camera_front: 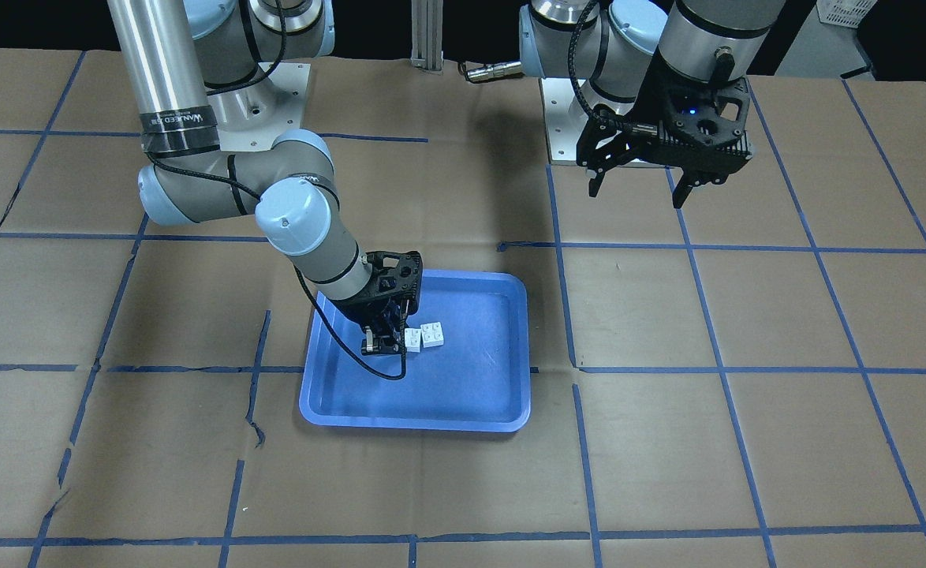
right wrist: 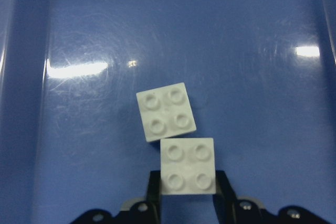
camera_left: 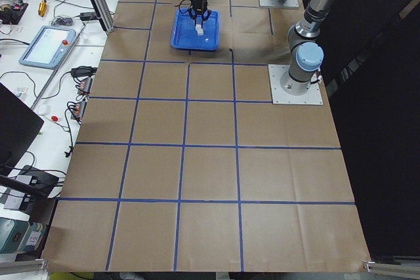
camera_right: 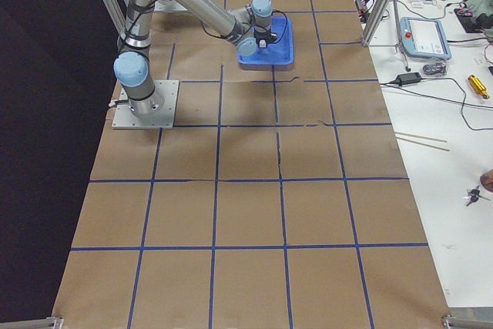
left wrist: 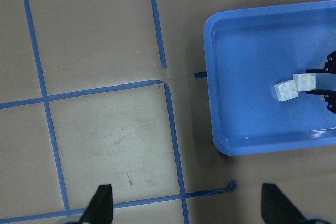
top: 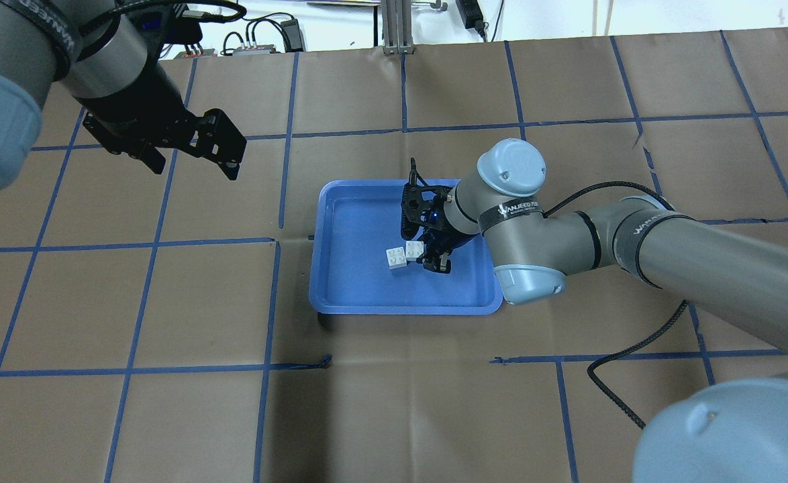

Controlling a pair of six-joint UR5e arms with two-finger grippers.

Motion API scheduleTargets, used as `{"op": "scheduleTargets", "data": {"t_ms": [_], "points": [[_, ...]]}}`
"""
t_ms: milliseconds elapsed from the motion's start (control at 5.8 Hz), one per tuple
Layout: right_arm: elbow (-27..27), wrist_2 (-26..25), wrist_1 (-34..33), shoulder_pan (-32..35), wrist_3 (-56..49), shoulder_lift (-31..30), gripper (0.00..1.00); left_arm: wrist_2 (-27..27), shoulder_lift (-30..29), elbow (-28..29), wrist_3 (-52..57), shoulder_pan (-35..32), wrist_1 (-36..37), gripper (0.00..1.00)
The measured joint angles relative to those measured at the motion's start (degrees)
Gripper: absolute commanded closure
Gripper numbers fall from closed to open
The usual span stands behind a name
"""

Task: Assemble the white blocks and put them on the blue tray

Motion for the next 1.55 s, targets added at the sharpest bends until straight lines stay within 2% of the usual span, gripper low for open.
{"op": "scheduleTargets", "data": {"t_ms": [1552], "points": [[0.03, 0.19, 0.46, 0.84, 0.02, 0.00, 0.75, 0.37, 0.04, 0.25, -0.21, 0.27, -1.41, 0.01]]}}
